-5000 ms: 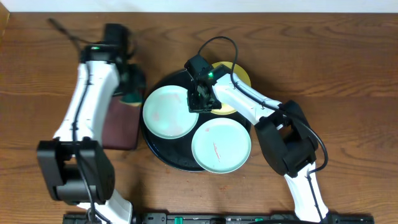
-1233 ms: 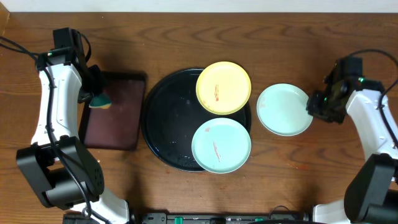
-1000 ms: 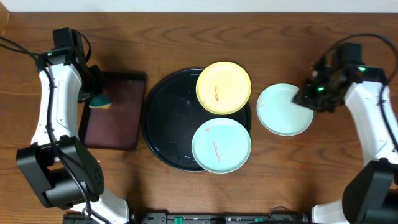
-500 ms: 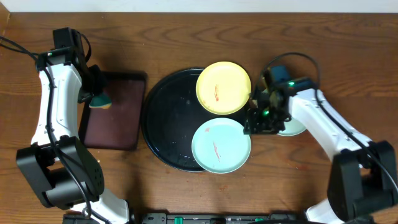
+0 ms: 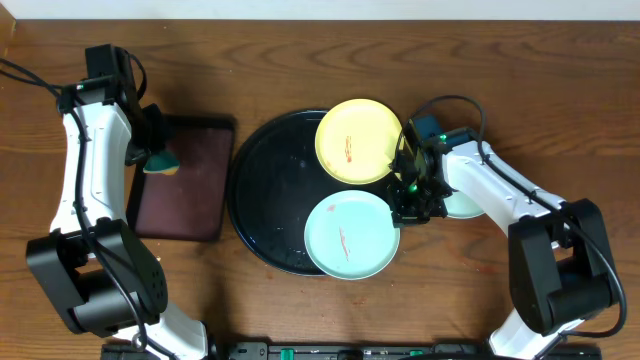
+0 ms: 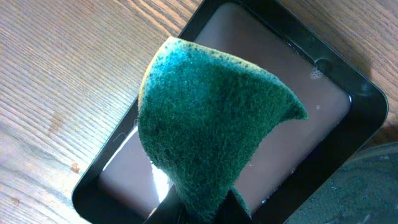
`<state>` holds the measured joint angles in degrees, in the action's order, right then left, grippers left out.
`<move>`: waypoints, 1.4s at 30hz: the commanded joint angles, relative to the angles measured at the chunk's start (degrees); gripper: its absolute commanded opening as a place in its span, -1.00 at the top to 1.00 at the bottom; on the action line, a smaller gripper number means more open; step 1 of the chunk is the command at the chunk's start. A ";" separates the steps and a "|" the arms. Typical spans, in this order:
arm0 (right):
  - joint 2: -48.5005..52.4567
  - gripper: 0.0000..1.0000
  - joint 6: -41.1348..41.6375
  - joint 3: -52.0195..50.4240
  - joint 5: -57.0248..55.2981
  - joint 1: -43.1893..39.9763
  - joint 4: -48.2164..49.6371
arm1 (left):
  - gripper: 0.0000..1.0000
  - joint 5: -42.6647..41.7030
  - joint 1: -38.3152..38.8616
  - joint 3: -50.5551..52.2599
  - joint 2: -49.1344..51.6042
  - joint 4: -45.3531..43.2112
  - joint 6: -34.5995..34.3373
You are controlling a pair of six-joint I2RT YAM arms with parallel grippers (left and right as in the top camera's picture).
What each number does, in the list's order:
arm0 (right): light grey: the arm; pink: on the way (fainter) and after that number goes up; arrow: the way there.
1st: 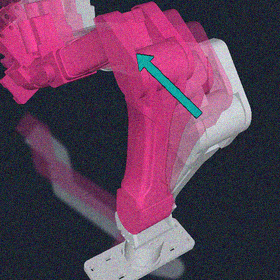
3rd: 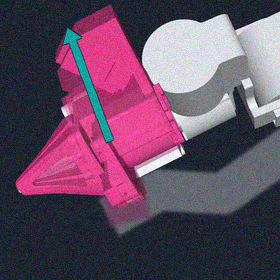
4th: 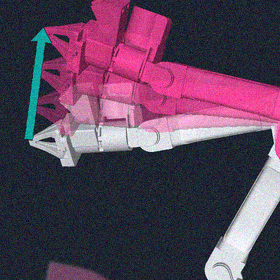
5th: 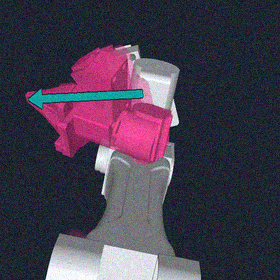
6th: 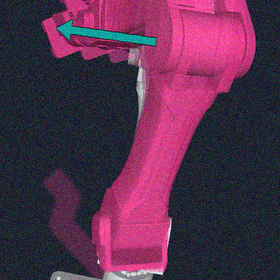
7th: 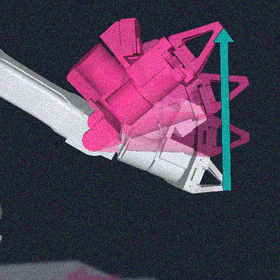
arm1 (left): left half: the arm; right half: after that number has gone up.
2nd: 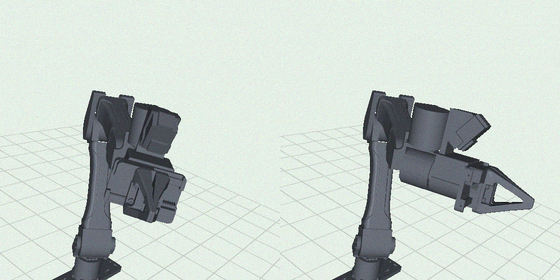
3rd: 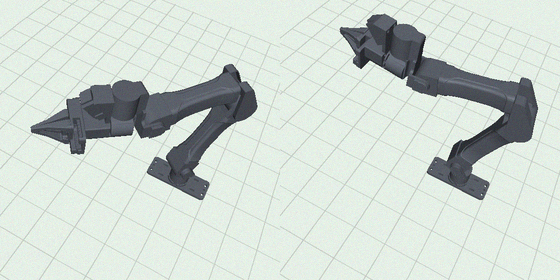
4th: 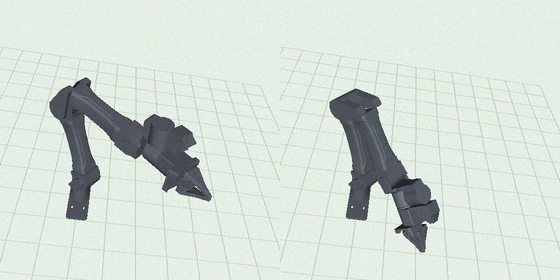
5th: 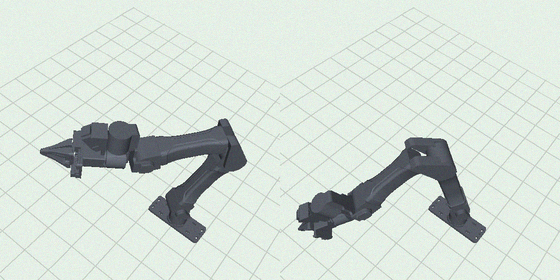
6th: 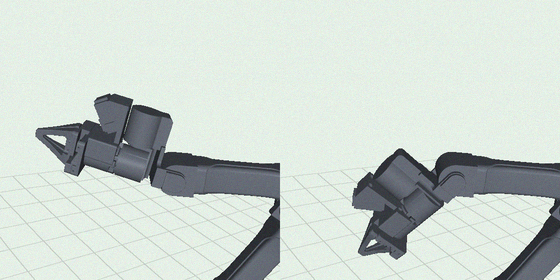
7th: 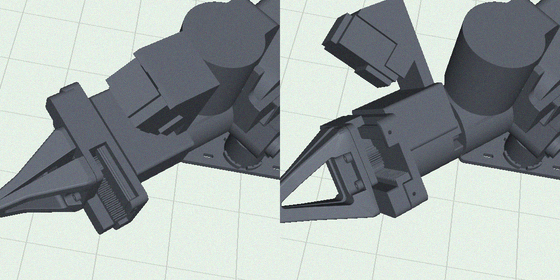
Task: Clean dirty plates on tray and stack at the side
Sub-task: 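Grip the lower blue plate rim with the right gripper and slide it toward center, then scrub the lower blue plate with the sponge in the left gripper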
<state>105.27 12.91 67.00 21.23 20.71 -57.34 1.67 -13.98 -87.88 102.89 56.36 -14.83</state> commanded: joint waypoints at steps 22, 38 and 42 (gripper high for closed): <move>4.61 0.97 15.21 8.44 -6.84 15.85 20.52 | 0.85 -9.86 1.55 -0.48 -1.14 2.71 0.35; 6.91 0.51 15.37 8.44 -8.59 18.23 19.10 | 0.85 -19.08 3.85 -0.48 -1.42 5.07 6.05; 9.20 0.51 13.73 8.92 -4.85 17.55 19.63 | 0.85 -22.58 4.42 -0.48 -1.42 7.74 6.95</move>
<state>111.94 27.79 74.78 13.89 39.27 -37.76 -15.44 -10.09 -87.88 102.87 63.00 -10.76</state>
